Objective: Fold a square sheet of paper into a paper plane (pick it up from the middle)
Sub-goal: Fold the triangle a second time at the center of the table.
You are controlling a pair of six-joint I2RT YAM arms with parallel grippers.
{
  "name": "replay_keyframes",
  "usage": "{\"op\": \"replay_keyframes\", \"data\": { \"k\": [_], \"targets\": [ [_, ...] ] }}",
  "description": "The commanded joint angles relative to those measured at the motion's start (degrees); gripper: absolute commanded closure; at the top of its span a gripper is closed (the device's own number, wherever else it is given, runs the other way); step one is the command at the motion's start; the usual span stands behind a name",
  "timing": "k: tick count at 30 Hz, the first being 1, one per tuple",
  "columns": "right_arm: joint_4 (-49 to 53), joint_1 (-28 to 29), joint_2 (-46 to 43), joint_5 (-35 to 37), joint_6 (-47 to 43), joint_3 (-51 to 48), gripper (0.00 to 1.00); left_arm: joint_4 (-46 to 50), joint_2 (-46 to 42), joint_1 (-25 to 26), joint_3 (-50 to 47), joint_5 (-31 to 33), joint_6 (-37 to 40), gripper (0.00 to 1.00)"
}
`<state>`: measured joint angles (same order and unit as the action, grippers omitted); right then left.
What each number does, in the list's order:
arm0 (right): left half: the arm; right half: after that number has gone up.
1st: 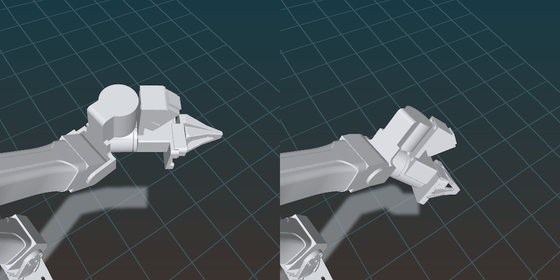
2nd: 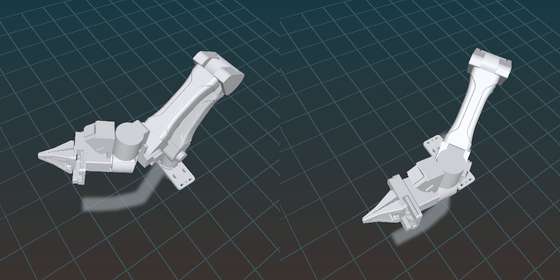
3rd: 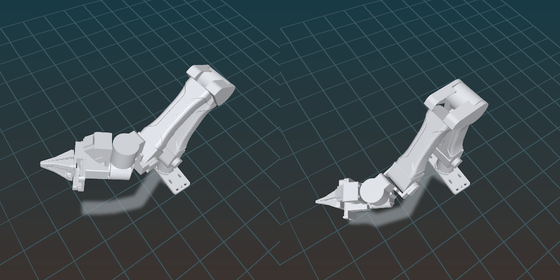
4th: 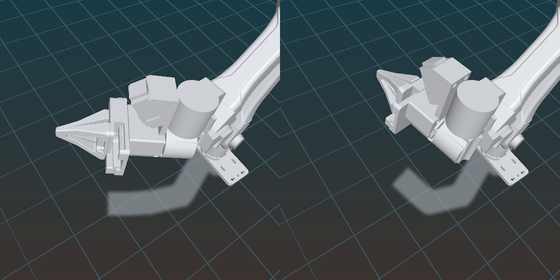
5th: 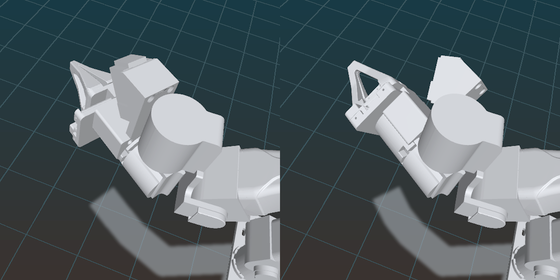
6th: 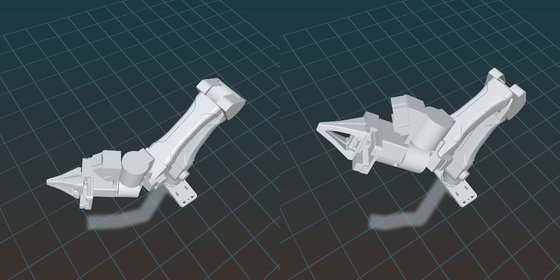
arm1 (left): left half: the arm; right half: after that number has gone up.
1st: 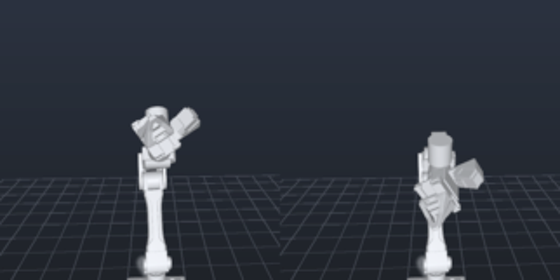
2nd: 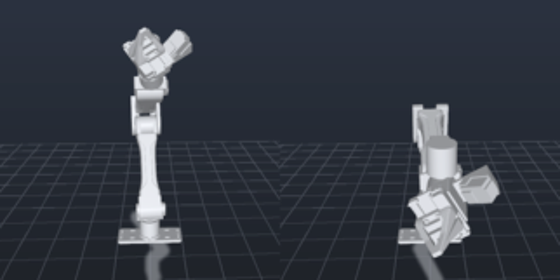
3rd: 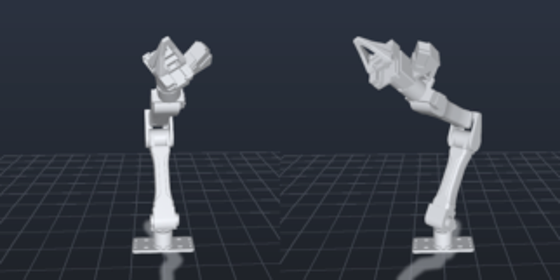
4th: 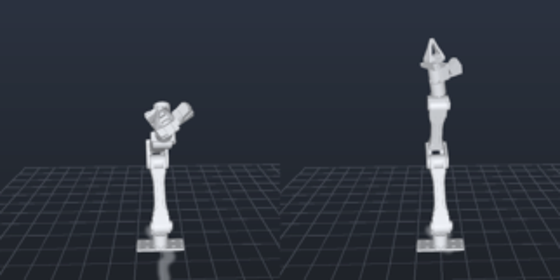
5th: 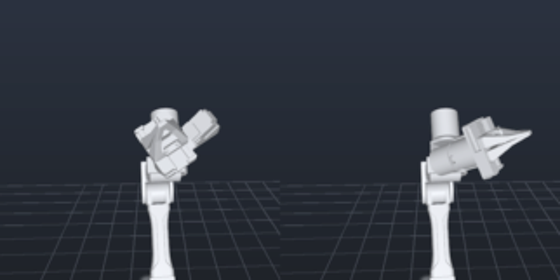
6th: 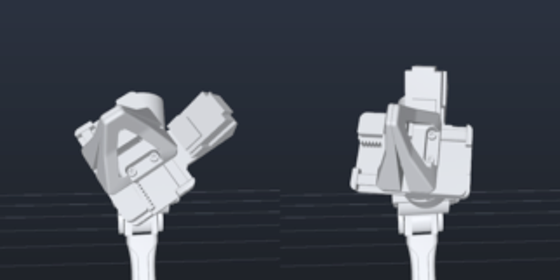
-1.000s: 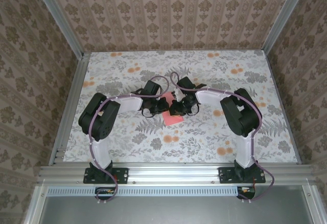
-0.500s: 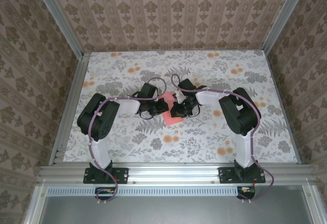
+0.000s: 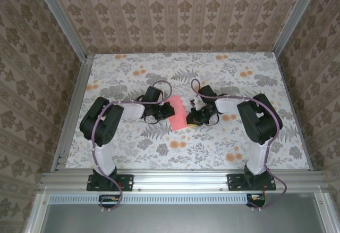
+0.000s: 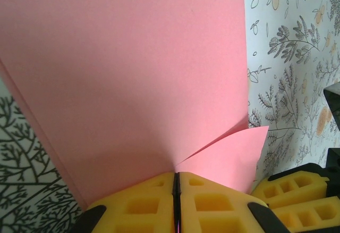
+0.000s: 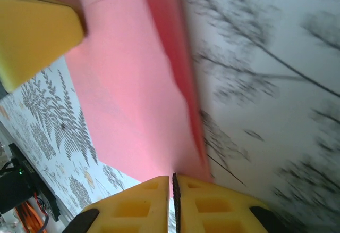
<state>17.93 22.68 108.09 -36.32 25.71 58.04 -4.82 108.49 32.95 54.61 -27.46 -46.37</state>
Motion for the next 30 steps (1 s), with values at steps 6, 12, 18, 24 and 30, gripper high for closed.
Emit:
{"op": "replay_keyframes", "data": {
  "k": [6,12,18,24,30],
  "targets": [
    [3.71,-3.08,-5.11,2.11,0.20,-4.30,0.86,9.38,2.94,-1.86,-1.32,5.26,2.51,0.89],
    [2.47,-0.31,-9.62,4.06,0.92,-0.88,0.84,10.17,-0.61,-0.37,2.13,3.27,3.00,0.86],
    [1.75,3.23,-7.76,11.24,-0.59,4.01,0.75,9.98,-7.38,0.10,2.62,3.92,0.98,0.71],
    [0.01,4.85,-2.43,11.94,-0.16,9.94,0.72,7.52,-10.31,0.27,-2.03,5.53,-4.94,0.60],
    [-1.09,4.92,1.87,10.13,0.34,13.07,0.72,5.37,-8.97,1.40,-2.89,4.17,-7.32,0.53]
  ]
}}
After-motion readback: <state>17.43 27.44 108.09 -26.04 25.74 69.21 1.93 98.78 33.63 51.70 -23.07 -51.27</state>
